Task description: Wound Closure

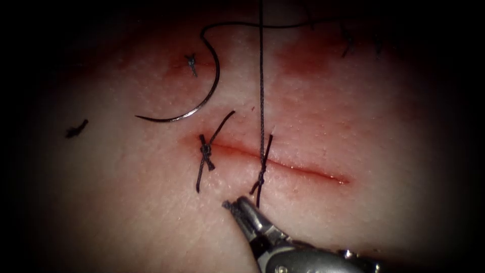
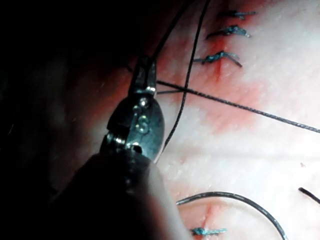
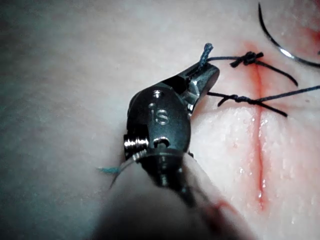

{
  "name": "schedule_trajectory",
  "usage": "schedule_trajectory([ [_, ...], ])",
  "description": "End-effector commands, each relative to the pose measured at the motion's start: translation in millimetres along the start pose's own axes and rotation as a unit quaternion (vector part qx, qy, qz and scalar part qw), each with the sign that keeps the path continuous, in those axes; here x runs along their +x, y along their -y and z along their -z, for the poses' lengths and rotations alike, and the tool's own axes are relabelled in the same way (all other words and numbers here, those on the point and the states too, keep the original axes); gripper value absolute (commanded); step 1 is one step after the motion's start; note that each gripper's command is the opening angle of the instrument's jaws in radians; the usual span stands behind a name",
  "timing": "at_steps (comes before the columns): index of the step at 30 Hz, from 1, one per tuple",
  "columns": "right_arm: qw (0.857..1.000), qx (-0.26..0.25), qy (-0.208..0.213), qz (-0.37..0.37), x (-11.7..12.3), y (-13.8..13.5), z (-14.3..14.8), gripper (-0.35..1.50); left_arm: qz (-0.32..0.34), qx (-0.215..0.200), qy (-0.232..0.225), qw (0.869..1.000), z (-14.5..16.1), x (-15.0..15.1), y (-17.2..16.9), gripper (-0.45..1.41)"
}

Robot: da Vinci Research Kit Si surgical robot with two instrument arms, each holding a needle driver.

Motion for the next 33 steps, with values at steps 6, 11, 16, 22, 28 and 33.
schedule_trajectory([
  [6, 1.0, -0.001, 0.005, -0.001, -1.5, -0.8, -1.4, -0.35, -0.017, 0.012, -0.012, 1.0, -4.5, -0.4, 1.5, -0.45],
  [11, 1.0, 0.002, 0.012, 0.0, -2.0, -1.0, -1.9, -0.35, -0.027, 0.017, -0.011, 0.999, -6.6, -1.7, 1.4, -0.45],
  [16, 1.0, 0.008, 0.026, 0.004, -2.8, -0.5, -2.5, -0.35, -0.044, 0.019, -0.007, 0.999, -7.6, -3.9, 1.4, -0.45],
  [22, 0.998, 0.024, 0.054, 0.019, -4.5, 1.3, -3.5, -0.35, -0.067, 0.024, 0.0, 0.997, -8.7, -6.7, 1.5, -0.45],
  [28, 0.995, 0.045, 0.085, 0.004, -6.2, 3.4, -3.4, -0.35, -0.074, 0.028, 0.006, 0.997, -9.5, -8.9, 1.1, -0.45],
  [33, 0.995, 0.053, 0.088, 0.0, -6.0, 4.1, -2.7, -0.35, -0.073, 0.027, 0.007, 0.997, -9.7, -9.5, 1.3, -0.45],
])
